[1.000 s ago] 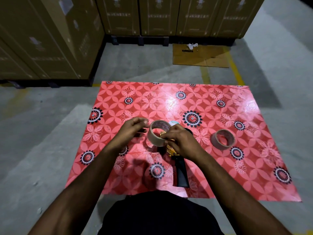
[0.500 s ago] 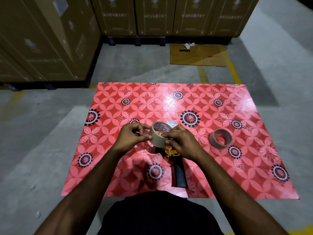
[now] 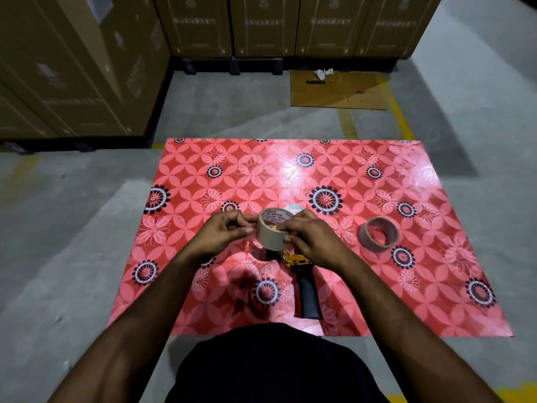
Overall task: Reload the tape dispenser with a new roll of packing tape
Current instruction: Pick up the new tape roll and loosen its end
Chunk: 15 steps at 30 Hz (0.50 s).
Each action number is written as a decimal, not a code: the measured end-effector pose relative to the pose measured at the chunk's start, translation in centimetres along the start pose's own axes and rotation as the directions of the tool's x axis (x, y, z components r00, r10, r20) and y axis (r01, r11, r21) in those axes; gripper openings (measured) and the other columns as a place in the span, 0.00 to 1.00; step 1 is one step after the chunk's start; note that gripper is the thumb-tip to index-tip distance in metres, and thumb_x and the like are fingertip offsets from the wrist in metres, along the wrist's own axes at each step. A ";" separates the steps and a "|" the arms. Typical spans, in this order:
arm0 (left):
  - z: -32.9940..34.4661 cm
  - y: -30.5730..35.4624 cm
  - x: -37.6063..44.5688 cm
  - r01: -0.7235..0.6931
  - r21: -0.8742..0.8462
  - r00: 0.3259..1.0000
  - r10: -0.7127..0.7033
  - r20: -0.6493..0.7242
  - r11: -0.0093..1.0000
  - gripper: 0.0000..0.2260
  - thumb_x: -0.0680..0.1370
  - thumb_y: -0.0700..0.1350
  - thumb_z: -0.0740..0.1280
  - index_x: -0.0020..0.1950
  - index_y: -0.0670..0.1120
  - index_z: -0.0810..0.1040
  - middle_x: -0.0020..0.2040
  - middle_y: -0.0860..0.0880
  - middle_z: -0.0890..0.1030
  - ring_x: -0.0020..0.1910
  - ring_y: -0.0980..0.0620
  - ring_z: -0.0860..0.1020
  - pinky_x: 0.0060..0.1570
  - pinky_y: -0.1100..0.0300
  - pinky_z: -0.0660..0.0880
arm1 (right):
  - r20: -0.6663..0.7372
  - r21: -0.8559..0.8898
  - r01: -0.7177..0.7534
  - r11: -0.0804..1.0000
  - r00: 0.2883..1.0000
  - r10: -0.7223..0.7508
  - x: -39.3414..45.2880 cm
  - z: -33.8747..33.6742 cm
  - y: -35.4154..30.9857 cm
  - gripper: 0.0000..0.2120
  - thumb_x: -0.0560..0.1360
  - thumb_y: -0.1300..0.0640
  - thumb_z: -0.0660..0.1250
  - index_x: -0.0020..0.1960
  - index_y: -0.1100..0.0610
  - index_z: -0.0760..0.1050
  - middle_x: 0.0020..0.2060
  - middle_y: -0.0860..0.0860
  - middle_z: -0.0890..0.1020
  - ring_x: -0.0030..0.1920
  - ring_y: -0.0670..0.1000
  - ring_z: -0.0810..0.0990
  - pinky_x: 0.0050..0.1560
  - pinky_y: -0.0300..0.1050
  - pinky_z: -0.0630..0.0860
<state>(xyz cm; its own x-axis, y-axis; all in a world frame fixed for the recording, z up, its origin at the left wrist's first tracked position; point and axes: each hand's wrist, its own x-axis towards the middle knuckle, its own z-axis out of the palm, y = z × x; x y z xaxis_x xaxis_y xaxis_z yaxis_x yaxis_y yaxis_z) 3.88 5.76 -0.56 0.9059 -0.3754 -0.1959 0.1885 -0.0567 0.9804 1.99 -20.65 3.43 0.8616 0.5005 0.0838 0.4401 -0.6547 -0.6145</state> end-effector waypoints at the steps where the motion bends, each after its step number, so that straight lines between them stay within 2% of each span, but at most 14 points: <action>1: 0.0 -0.1 0.0 0.001 -0.031 1.000 0.000 0.004 1.000 0.08 0.76 0.32 0.69 0.40 0.44 0.78 0.63 0.45 0.82 0.63 0.45 0.79 0.58 0.51 0.79 | 0.005 0.003 0.002 1.000 1.000 -0.002 0.0 -0.1 0.0 0.12 0.77 0.61 0.70 0.60 0.56 0.81 0.50 0.46 0.78 0.55 0.51 0.72 0.51 0.45 0.71; 3: -0.1 -0.1 -0.1 -0.008 -0.090 1.000 0.008 0.009 0.996 0.12 0.76 0.31 0.68 0.39 0.47 0.78 0.63 0.42 0.81 0.64 0.42 0.79 0.59 0.50 0.78 | 0.024 0.010 0.001 1.000 1.000 -0.001 0.1 -0.5 0.1 0.11 0.78 0.62 0.69 0.59 0.57 0.80 0.52 0.50 0.80 0.56 0.52 0.73 0.52 0.46 0.71; 5: -0.2 -0.2 -0.2 -0.009 -0.126 0.999 0.013 0.032 0.992 0.12 0.76 0.32 0.67 0.39 0.47 0.77 0.64 0.40 0.80 0.64 0.41 0.78 0.61 0.48 0.77 | 0.041 0.008 0.000 1.000 0.999 -0.001 0.1 -0.7 0.3 0.10 0.78 0.62 0.69 0.59 0.58 0.80 0.53 0.52 0.80 0.56 0.52 0.73 0.52 0.46 0.71; 8: -0.5 -0.5 -0.1 0.004 -0.097 1.000 -0.004 -0.001 0.995 0.08 0.76 0.32 0.69 0.42 0.44 0.79 0.62 0.40 0.82 0.63 0.40 0.79 0.61 0.47 0.77 | 0.054 0.011 0.010 1.000 0.998 -0.011 0.0 -0.8 0.5 0.09 0.78 0.61 0.69 0.58 0.58 0.81 0.52 0.52 0.81 0.55 0.50 0.73 0.50 0.43 0.69; 10: -0.9 -0.3 0.0 0.024 -0.048 0.999 -0.025 -0.026 0.999 0.06 0.74 0.32 0.71 0.47 0.42 0.80 0.59 0.42 0.83 0.61 0.41 0.80 0.57 0.50 0.80 | 0.039 0.008 0.019 1.000 0.999 -0.019 -0.2 -0.7 0.5 0.09 0.77 0.62 0.70 0.57 0.58 0.81 0.51 0.52 0.81 0.54 0.49 0.72 0.50 0.39 0.67; 13: -1.2 0.4 -0.1 0.061 -0.050 0.997 -0.058 0.052 0.997 0.17 0.71 0.32 0.75 0.57 0.43 0.79 0.59 0.41 0.83 0.60 0.42 0.81 0.55 0.51 0.80 | 0.014 -0.013 0.015 1.000 1.000 -0.015 -0.3 -0.5 0.8 0.10 0.76 0.62 0.70 0.57 0.57 0.82 0.52 0.52 0.82 0.57 0.52 0.74 0.52 0.42 0.70; 15: -1.4 0.8 -0.3 0.051 0.021 0.995 -0.052 0.086 0.998 0.18 0.69 0.33 0.76 0.56 0.44 0.80 0.60 0.43 0.83 0.60 0.45 0.81 0.56 0.51 0.80 | 0.020 -0.024 0.024 0.999 1.000 -0.023 -0.3 -0.3 0.7 0.11 0.76 0.61 0.71 0.58 0.56 0.82 0.52 0.51 0.83 0.58 0.52 0.74 0.52 0.46 0.72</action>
<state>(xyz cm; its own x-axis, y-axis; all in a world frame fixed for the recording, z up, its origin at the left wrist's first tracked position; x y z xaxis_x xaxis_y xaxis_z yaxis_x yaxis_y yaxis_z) 4.34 7.10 0.28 0.8586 -0.4505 -0.2446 0.2262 -0.0951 0.9694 2.07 -21.42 3.23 0.8459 0.5269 0.0822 0.4664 -0.6561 -0.5933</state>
